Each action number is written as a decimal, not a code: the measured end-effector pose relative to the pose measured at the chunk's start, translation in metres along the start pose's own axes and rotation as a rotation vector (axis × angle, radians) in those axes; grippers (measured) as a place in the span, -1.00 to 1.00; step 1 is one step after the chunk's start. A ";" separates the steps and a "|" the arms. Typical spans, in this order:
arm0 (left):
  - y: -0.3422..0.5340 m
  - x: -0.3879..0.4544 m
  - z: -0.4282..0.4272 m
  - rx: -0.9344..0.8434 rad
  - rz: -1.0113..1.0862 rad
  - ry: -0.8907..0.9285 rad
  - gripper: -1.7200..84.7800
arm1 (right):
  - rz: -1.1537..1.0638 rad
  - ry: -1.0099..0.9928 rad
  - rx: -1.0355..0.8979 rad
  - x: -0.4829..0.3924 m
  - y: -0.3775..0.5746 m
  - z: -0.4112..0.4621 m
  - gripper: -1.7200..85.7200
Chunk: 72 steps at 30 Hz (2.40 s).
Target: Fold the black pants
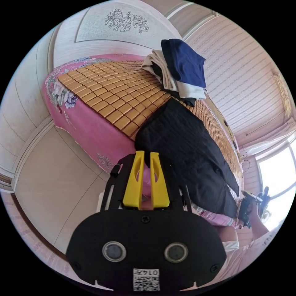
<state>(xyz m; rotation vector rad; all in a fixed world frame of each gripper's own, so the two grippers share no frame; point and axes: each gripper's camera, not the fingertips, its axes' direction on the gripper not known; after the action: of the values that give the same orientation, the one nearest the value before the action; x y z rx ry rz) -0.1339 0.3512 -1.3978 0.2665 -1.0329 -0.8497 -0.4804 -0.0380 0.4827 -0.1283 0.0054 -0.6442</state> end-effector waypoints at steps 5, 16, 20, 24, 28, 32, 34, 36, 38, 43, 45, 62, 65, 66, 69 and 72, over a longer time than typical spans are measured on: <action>-0.005 0.012 -0.012 -0.046 0.054 -0.039 -0.88 | 0.406 -0.058 -0.026 0.113 0.107 -0.007 -0.69; -0.034 0.034 -0.006 -0.122 0.101 -0.069 -0.87 | 0.785 -0.101 0.030 0.219 0.207 0.001 -0.66; -0.043 0.041 0.003 -0.142 0.075 -0.072 -0.87 | 0.870 -0.172 0.062 0.239 0.217 0.011 -0.72; -0.047 0.053 0.009 -0.154 0.084 -0.095 -0.88 | 0.880 -0.147 0.064 0.245 0.224 0.006 -0.87; -0.053 0.070 -0.001 -0.117 0.099 -0.061 -0.89 | 0.780 -0.093 0.215 0.239 0.225 -0.040 -0.94; -0.070 0.103 -0.028 -0.040 0.178 -0.001 -0.89 | 0.582 0.043 0.224 0.234 0.185 -0.079 -0.95; -0.084 0.124 -0.031 -0.024 0.232 0.005 -0.89 | 0.528 0.094 0.168 0.238 0.158 -0.081 -0.95; -0.101 0.143 -0.029 -0.009 0.268 0.013 -0.89 | 0.496 0.117 0.116 0.244 0.129 -0.077 -0.95; -0.130 0.163 -0.019 0.019 0.280 0.050 -0.89 | 0.497 0.099 0.069 0.259 0.088 -0.068 -0.94; -0.187 0.202 0.039 0.059 0.241 0.024 -0.85 | 0.627 -0.137 0.057 0.293 0.024 -0.031 -0.83; -0.196 0.211 0.067 0.054 0.176 -0.003 -0.83 | 0.652 -0.157 0.070 0.295 0.017 -0.024 -0.73; -0.129 0.358 0.239 -0.299 0.525 -0.311 -0.94 | 0.327 0.121 -0.189 0.204 0.018 0.031 -0.85; -0.112 0.367 0.237 -0.399 0.590 -0.288 -0.97 | 0.333 0.144 -0.252 0.203 0.048 0.030 -0.85; -0.106 0.369 0.236 -0.413 0.605 -0.279 -0.98 | 0.328 0.155 -0.264 0.201 0.054 0.030 -0.84; -0.077 0.371 0.230 -0.500 0.640 -0.216 -0.98 | 0.343 0.189 -0.313 0.198 0.077 0.028 -0.82; -0.053 0.375 0.218 -0.507 0.655 -0.185 -0.98 | 0.380 0.248 -0.316 0.191 0.084 0.014 -0.78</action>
<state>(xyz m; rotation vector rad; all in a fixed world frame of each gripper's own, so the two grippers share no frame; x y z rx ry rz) -0.2543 0.0838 -1.0736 -0.5648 -0.9522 -0.5104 -0.2764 -0.0844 0.4927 -0.3425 0.3635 -0.2721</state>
